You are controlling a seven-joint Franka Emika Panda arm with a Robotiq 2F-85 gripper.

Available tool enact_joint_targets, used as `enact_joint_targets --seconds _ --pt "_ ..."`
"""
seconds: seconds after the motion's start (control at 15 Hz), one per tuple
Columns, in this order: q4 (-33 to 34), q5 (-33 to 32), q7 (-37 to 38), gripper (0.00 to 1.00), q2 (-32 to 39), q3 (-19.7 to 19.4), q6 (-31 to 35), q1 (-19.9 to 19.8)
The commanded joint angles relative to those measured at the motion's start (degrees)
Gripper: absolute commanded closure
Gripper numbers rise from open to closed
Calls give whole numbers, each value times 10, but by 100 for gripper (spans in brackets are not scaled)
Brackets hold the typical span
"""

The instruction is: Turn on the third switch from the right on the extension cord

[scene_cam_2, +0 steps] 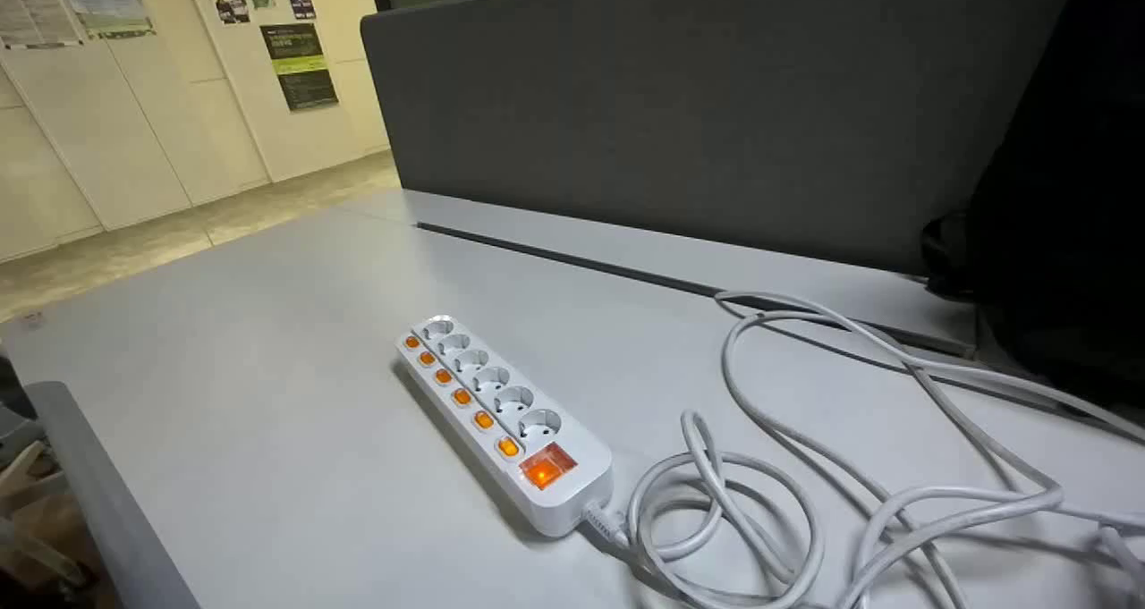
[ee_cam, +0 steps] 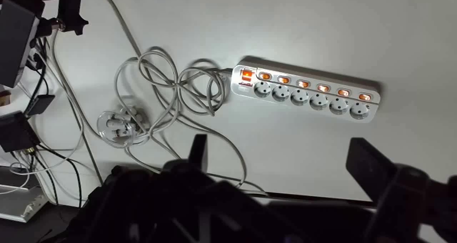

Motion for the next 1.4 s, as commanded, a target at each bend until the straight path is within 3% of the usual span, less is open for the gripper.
enact_joint_targets --seconds 0.0,0.8,1.33 --pt "1 -8 8 0 3 -15 -1 19" --pt "2 -8 8 0 3 -14 0 19" --pt "-56 -58 119 0 77 -6 125 -2"
